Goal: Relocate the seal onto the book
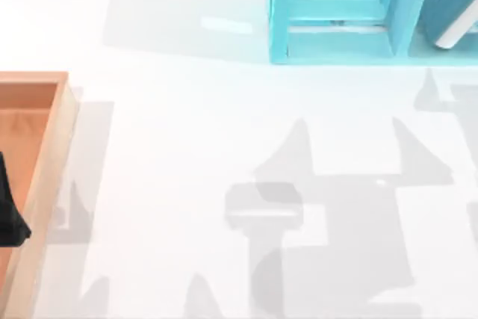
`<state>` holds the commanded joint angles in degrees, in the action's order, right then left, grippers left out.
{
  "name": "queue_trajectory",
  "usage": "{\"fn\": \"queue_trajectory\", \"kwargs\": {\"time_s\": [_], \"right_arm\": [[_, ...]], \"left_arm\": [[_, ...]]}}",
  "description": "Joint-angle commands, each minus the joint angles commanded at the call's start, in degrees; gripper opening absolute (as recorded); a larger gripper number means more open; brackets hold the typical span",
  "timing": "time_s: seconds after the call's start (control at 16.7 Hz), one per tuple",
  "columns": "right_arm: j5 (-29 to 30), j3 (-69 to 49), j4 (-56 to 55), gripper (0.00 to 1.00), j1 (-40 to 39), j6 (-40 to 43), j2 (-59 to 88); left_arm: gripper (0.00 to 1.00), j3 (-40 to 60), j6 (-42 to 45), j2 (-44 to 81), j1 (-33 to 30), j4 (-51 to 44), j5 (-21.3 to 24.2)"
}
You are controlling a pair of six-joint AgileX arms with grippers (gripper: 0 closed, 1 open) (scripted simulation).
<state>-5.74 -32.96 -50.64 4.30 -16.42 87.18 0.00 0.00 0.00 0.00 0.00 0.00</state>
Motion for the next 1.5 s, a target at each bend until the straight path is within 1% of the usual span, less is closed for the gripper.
{"fn": "queue_trajectory", "kwargs": {"time_s": [0.3, 0.48, 0.6, 1.02, 1.2, 1.5], "right_arm": [[-1.50, -8.39, -12.90, 1.00, 1.06, -4.19, 23.82], [-2.03, -11.29, -17.35, 1.00, 1.41, -5.64, 31.52], [-2.18, -12.09, -18.59, 1.00, 1.51, -6.04, 33.60], [-2.04, -12.77, -18.24, 1.00, 1.20, -6.03, 34.14], [-1.62, -18.24, -16.08, 1.00, 0.98, -6.10, 37.27], [-0.73, -32.12, -9.84, 1.00, 0.18, -6.15, 44.83]], "left_arm": [[1.00, 0.00, 0.00, 0.00, 0.00, 0.00, 0.00], [1.00, 0.00, 0.00, 0.00, 0.00, 0.00, 0.00], [1.00, 0.00, 0.00, 0.00, 0.00, 0.00, 0.00], [1.00, 0.00, 0.00, 0.00, 0.00, 0.00, 0.00], [1.00, 0.00, 0.00, 0.00, 0.00, 0.00, 0.00], [1.00, 0.00, 0.00, 0.00, 0.00, 0.00, 0.00]]}}
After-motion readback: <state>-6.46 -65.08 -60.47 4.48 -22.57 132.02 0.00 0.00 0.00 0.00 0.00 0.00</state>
